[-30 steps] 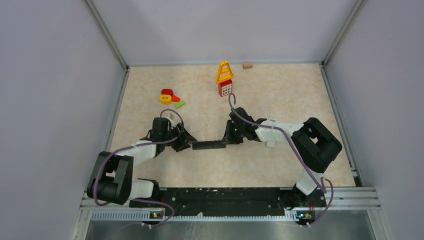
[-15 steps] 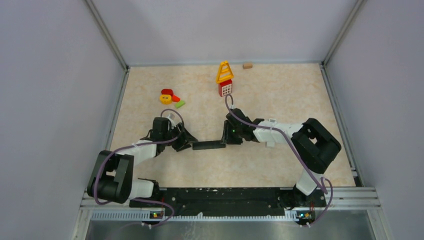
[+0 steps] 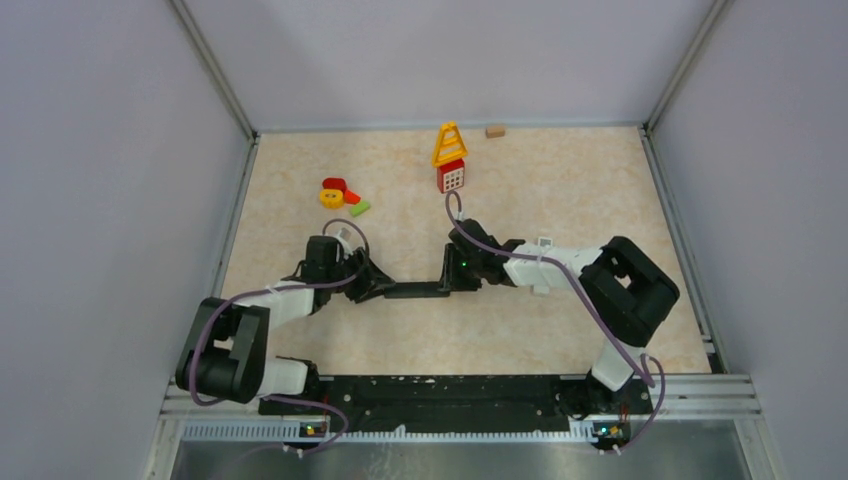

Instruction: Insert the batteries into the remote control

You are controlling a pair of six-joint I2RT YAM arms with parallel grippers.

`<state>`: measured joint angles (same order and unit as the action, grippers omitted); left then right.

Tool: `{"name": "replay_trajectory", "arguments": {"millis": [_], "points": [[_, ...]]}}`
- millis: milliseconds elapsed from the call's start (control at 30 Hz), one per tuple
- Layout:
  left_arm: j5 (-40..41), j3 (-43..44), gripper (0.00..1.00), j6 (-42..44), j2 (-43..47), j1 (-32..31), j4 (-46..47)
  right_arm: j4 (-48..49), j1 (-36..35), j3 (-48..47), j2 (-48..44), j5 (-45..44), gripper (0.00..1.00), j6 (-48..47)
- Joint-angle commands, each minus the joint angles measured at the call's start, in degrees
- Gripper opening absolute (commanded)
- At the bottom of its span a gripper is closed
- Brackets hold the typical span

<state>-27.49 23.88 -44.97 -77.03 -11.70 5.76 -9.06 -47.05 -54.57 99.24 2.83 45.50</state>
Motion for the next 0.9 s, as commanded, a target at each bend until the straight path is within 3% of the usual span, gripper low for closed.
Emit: {"name": "replay_trajectory", "arguments": {"millis": [0,300,867], "points": [[1.88,-3.3,0.45,1.1,-3.57,-0.51,-2.34,1.61,-1.14,-0.72,1.18,0.18,0.31,1.19],[-1.23,-5.51,0.27,-1.3,-7.4,-2.18,3.78,2.62,-2.92,-2.55,4.15,0.38,0.29,2.45],[-1.7,-6.27,0.23,-6.29,-13.43,-9.65,13.68,2.45,-9.78,-14.97,15.88,1.52,0.28,0.38]]}}
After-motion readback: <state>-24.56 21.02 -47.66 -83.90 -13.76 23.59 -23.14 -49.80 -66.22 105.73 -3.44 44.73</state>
